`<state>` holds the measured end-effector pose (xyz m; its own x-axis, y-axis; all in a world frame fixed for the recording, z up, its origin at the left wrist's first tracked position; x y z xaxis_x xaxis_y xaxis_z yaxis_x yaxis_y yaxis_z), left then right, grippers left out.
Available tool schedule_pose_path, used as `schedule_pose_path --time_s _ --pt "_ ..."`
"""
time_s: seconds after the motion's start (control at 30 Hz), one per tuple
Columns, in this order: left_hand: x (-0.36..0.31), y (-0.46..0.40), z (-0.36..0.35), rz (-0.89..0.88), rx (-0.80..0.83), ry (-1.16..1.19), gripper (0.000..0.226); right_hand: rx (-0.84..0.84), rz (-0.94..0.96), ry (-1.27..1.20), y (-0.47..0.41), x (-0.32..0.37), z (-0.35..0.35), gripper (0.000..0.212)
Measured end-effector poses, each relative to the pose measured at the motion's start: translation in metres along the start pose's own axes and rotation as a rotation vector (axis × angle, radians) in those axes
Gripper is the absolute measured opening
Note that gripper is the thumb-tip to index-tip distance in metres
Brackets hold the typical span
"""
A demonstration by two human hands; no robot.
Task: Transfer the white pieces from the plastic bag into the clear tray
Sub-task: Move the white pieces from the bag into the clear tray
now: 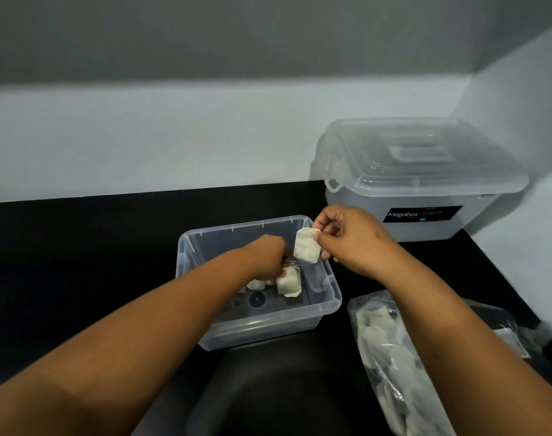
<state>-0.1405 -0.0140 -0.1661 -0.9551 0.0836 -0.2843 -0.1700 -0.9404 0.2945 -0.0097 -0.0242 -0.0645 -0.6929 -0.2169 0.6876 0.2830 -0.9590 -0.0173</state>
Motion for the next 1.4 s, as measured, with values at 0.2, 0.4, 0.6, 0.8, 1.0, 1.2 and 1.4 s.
schedule_pose_path --time_s 0.2,0.4,0.6,0.8,1.0,1.2,1.4 --pt "0.008 -0.003 0.009 0.020 -0.093 -0.040 0.016 -0.018 -0.023 -0.008 0.001 -0.005 0.000 0.011" --pt "0.016 0.013 0.024 0.054 -0.119 -0.043 0.018 0.041 0.007 0.036 -0.004 0.002 -0.012 0.009" --pt "0.040 0.064 0.077 0.144 -0.332 0.036 0.029 0.215 0.044 0.104 -0.012 0.022 -0.048 0.006" --pt "0.068 0.114 0.098 0.148 -0.674 0.055 0.028 0.520 -0.072 0.225 -0.024 0.018 -0.121 0.011" --pt "0.112 0.141 0.077 0.416 -0.785 0.207 0.049 0.593 -0.266 0.266 -0.034 -0.004 -0.150 0.013" --pt "0.118 0.141 0.066 0.410 -0.776 0.373 0.041 0.468 -0.151 0.414 -0.042 -0.004 -0.145 0.021" --pt "0.093 0.143 0.083 0.388 -0.849 0.167 0.043 0.452 -0.116 0.674 -0.037 0.000 -0.136 0.027"
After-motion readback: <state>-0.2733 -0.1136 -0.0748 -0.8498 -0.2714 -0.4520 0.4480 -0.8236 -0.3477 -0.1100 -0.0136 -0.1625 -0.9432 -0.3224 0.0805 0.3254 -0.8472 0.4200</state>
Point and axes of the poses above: each hand's wrist, its own y-axis away from the middle knuckle, its own z-axis out of the back of the hand, x = y × z, the point moved 8 cm from there along -y, towards the middle knuckle, and after that the axes turned 6 degrees about -x, right-handed, at the moved point
